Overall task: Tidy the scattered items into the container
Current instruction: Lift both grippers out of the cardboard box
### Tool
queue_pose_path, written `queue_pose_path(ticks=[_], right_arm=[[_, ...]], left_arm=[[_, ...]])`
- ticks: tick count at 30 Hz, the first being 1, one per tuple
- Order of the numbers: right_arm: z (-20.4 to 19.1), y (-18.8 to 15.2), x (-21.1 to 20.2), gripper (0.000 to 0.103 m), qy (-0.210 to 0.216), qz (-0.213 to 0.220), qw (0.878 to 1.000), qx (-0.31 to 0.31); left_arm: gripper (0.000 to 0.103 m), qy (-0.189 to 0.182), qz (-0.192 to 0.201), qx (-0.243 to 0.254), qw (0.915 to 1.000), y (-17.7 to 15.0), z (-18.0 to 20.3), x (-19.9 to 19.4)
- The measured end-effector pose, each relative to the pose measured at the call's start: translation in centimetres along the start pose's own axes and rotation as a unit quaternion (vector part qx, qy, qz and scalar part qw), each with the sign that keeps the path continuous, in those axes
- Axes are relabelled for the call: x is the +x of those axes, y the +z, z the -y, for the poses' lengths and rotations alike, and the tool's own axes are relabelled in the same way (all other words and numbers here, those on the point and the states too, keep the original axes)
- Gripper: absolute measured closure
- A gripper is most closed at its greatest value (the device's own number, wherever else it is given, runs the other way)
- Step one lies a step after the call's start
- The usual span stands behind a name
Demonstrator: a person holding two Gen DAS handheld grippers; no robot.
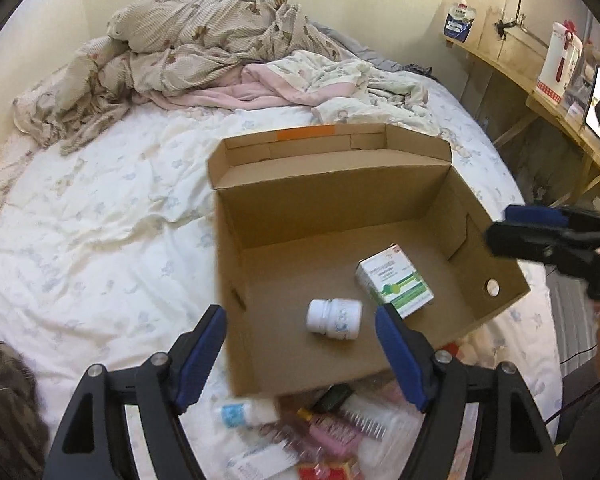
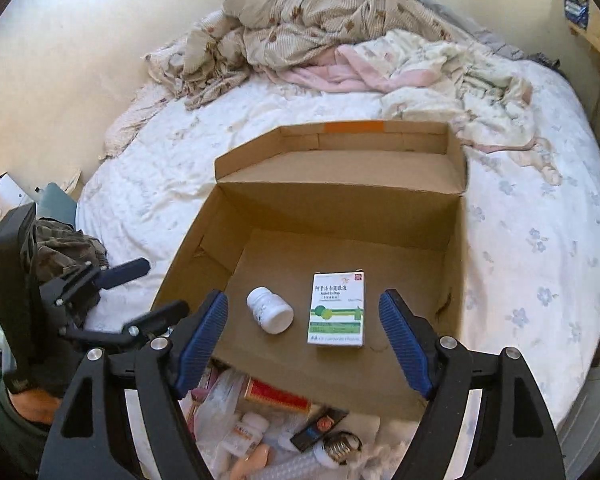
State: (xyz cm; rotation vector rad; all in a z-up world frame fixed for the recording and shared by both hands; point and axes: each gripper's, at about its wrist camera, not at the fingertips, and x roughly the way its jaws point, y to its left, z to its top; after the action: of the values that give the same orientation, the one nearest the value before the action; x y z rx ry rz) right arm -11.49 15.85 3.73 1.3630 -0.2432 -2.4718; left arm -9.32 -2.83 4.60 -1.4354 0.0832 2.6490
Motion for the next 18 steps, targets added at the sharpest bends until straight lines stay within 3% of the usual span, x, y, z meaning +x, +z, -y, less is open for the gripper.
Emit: queue_pose_path(ticks=[8, 14, 18], right_arm=[[1.5, -3.2, -3.8, 0.022, -0.011, 0.027, 0.999, 0.033], [2.9, -6.2, -3.7, 0.022, -0.071, 0.005, 0.997, 0.012], [4.8, -7.5, -4.4, 0.023, -0.064, 0.001, 0.997, 0.033]], left_arm=[[0.026, 0.016, 0.002, 0.031, 0.9994, -3.8, 0.0, -2.7], [0.026, 0.027, -0.006, -0.030, 0.9992, -6.5, -2.6, -1.6], [0.026, 0.026, 0.005, -0.064, 0.9976, -6.2, -4.1, -2.2]])
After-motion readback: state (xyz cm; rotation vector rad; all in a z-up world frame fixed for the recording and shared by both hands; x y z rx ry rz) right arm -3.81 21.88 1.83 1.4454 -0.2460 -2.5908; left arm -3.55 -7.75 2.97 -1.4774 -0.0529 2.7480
